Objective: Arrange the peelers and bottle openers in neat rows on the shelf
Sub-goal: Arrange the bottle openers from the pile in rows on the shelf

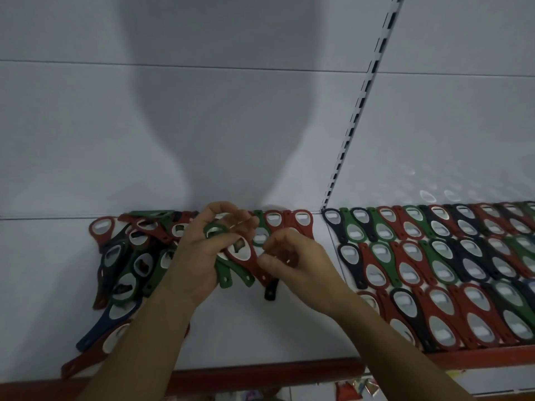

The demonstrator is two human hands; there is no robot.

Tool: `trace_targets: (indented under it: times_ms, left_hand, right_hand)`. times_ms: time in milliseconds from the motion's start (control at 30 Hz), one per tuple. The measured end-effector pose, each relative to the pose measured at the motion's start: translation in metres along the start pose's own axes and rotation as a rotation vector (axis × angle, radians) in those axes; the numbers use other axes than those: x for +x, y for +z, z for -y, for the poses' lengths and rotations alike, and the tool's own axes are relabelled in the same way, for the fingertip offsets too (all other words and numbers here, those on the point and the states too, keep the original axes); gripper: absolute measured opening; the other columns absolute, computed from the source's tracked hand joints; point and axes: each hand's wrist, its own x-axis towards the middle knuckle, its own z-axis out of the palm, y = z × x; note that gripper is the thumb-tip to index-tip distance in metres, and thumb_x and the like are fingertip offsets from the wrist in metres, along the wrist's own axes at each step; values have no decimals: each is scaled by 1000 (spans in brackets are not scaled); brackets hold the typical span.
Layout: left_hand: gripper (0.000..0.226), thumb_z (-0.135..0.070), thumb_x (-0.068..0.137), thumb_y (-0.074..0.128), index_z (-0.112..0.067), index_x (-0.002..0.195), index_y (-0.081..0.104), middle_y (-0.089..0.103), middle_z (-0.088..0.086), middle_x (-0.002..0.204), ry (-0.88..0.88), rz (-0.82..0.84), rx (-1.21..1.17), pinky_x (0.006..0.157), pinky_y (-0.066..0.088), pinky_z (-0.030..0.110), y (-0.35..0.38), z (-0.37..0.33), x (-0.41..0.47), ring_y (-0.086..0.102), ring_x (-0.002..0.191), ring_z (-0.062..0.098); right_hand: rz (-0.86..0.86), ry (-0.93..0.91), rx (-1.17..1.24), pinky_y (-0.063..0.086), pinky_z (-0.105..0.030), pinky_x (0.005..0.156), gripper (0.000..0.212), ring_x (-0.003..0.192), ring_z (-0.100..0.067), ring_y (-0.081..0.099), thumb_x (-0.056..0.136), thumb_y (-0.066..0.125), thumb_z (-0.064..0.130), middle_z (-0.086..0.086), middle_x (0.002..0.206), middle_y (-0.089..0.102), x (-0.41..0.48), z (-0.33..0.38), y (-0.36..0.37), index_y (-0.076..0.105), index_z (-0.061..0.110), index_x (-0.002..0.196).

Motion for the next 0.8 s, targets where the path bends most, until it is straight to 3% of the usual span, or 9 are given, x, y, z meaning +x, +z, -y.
trace_targets:
  times_ms: [133,200,267,367,433,533,600,700,800]
  left_hand:
    - [34,3,100,49,-18,117,69,71,14,127,19,-11,22,85,60,37,2,2,-2,68,119,30]
    - [38,1,106,43,-24,120,68,74,5,121,75,-113,251,79,61,34,-5,-5,-3,73,107,22]
    - [38,-5,107,46,-35,111,70,76,-6,108,161,-168,649,73,57,26,-16,-14,-5,71,91,11]
    - [12,-35,97,66,-43,106,69,71,-24,100,111,56,1127,74,49,17,-27,-21,-11,66,86,-3]
    - [25,-55,89,68,-48,112,64,65,-33,105,-12,230,1308,69,45,15,-26,-16,-19,63,83,-8]
    - [20,-47,91,69,-49,107,58,64,-32,101,-42,212,1275,64,44,16,-18,-3,-28,64,75,1]
    - [21,-34,93,72,-47,98,57,66,-27,96,-3,76,1201,58,46,17,-14,2,-29,65,70,6]
    - [27,-25,92,74,-41,97,53,67,-24,85,0,-71,1154,55,45,12,-11,1,-28,65,69,1]
    - [30,-25,93,73,-40,100,48,69,-21,77,-111,-51,1193,56,42,15,-8,1,-26,64,65,0]
  right_hand:
    - [-40,90,240,62,-37,76,13,81,-17,74,92,72,10,0,89,78,11,-1,5,67,16,102]
    - [-127,92,196,57,-31,76,15,83,-12,71,95,64,3,1,89,76,15,-8,-4,71,16,99]
    - [-78,55,11,55,-26,82,20,90,-6,69,98,60,4,8,95,74,21,-12,-14,74,18,100]
    - [179,32,-168,54,-18,77,24,88,-3,69,93,71,14,10,97,72,30,-9,-13,65,27,112]
    - [222,48,-139,58,-21,76,38,87,-5,71,87,79,20,4,96,74,34,-7,-7,58,31,117]
    - [127,67,-45,61,-30,77,39,85,-8,72,84,81,27,3,92,75,38,-7,4,59,30,116]
    - [37,65,-76,57,-22,72,39,85,-3,68,83,81,34,12,94,71,36,-10,8,58,32,115]
    - [-54,-38,-438,42,-12,79,47,94,3,53,84,75,50,21,108,61,22,-18,5,59,34,126]
    - [92,-62,-741,36,-33,95,53,116,-10,42,84,67,60,15,129,54,6,-24,1,58,39,132]
